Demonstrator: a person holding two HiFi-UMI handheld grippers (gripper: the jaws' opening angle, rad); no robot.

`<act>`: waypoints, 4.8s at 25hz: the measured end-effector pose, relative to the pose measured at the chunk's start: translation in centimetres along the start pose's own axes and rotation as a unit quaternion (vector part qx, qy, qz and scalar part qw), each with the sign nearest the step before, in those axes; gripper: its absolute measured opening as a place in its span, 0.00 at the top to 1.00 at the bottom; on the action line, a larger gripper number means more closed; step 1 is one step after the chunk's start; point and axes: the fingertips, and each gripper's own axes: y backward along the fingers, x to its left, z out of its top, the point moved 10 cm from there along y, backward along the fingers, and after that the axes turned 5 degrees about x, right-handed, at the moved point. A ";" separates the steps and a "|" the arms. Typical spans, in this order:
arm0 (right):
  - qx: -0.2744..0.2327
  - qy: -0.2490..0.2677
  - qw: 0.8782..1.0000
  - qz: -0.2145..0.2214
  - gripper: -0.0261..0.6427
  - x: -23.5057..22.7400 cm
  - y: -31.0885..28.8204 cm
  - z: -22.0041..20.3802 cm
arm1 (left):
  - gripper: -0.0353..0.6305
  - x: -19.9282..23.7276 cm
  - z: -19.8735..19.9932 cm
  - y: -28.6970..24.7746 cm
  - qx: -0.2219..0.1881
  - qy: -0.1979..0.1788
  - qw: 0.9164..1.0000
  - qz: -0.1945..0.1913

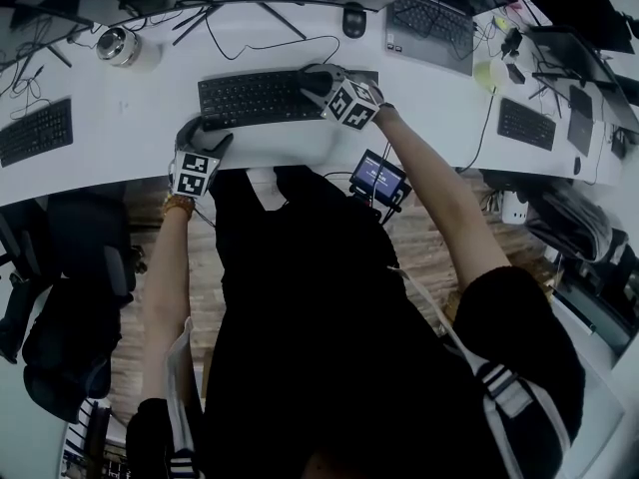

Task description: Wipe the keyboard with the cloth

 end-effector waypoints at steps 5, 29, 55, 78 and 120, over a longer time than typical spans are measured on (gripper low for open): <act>-0.006 -0.004 1.000 0.003 0.79 -0.1 0.1 -0.1 | 0.41 -0.1 0.0 -0.1 -0.001 0.001 1.000 0.000; -0.046 0.069 0.995 0.062 0.78 1.3 -4.8 7.1 | 0.41 -0.2 0.2 -0.1 -0.001 0.006 1.000 0.003; -0.062 0.099 0.988 0.100 0.78 3.1 -10.2 15.3 | 0.40 -0.2 0.2 -0.3 -0.001 0.003 1.000 0.005; -0.102 0.002 0.990 0.097 0.78 -0.5 1.4 9.5 | 0.40 0.2 -0.3 -0.1 -0.003 0.003 1.000 0.001; -0.035 -0.170 0.985 -0.025 0.71 -1.4 10.6 -9.3 | 0.40 0.1 0.0 -0.2 0.001 0.011 1.000 0.005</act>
